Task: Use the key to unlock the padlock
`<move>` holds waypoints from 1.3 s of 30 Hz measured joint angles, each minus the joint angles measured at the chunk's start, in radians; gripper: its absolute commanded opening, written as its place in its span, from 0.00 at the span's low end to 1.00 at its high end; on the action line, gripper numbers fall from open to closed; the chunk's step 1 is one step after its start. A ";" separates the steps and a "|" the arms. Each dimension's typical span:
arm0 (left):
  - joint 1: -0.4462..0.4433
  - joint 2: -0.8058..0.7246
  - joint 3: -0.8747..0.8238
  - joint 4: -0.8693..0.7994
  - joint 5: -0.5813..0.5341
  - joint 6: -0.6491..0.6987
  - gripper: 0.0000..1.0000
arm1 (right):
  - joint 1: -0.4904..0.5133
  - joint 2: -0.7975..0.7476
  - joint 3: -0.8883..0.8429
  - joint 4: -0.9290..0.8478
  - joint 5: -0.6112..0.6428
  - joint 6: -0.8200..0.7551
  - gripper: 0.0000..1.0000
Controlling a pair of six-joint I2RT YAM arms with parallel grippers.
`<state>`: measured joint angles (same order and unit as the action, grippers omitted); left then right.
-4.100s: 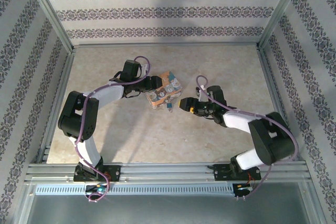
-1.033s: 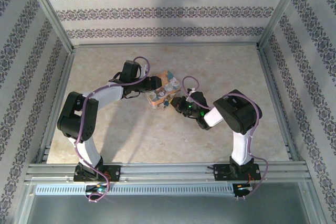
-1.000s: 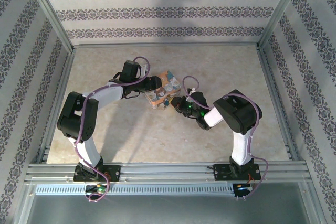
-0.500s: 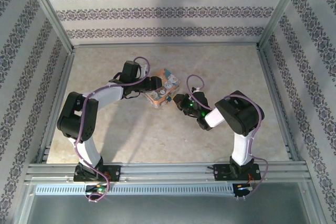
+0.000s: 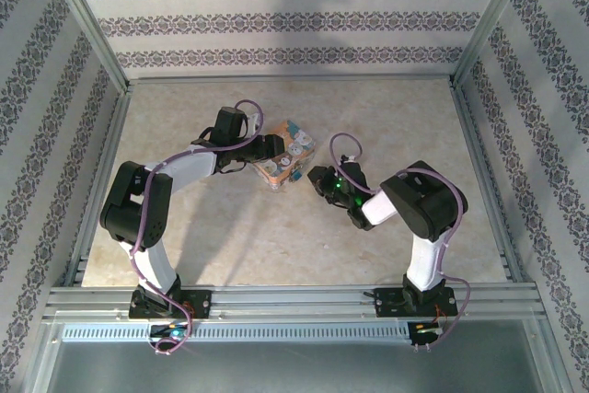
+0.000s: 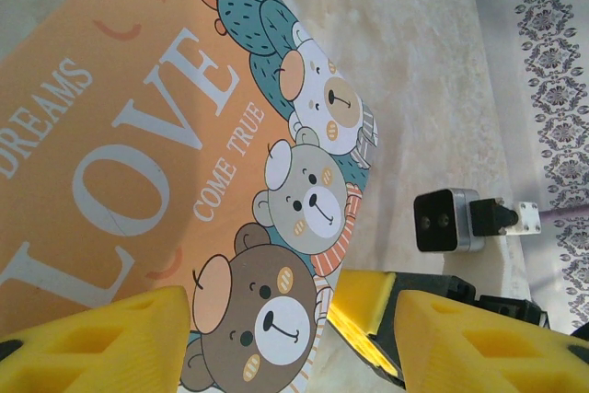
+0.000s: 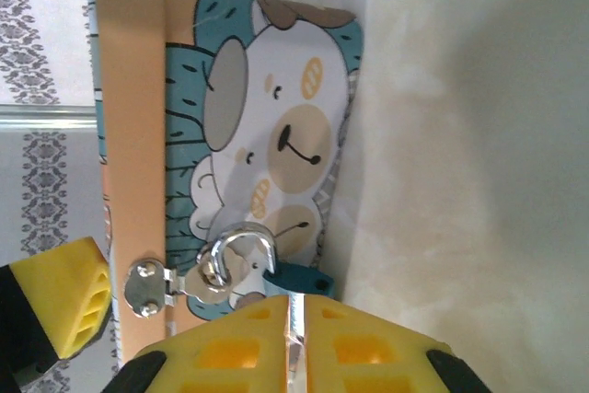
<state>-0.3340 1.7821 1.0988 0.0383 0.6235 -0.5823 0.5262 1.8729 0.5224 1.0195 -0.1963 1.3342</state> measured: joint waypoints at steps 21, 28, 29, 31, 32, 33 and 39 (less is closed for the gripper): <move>0.002 0.000 0.000 0.000 -0.003 0.003 0.61 | -0.073 -0.056 0.054 -0.037 -0.333 -0.459 0.72; 0.003 0.000 0.000 -0.001 -0.003 0.003 0.61 | -0.080 -0.003 0.105 -0.045 -0.364 -0.509 0.73; 0.003 0.000 0.000 -0.001 -0.003 0.003 0.61 | -0.084 0.005 0.113 -0.047 -0.369 -0.512 0.73; 0.003 0.000 0.000 -0.001 -0.003 0.003 0.61 | -0.089 0.018 0.129 -0.052 -0.371 -0.518 0.73; 0.003 0.000 0.000 -0.001 -0.003 0.003 0.61 | -0.092 0.023 0.135 -0.057 -0.371 -0.521 0.73; 0.003 0.000 0.000 -0.001 -0.003 0.003 0.61 | -0.093 0.026 0.141 -0.063 -0.371 -0.524 0.73; 0.003 0.000 0.000 -0.001 -0.003 0.004 0.61 | -0.093 0.041 0.172 -0.097 -0.375 -0.535 0.72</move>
<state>-0.3309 1.7821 1.0988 0.0376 0.6201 -0.5785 0.4335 1.9137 0.6945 0.9222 -0.5716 0.7990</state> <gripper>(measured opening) 0.610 0.729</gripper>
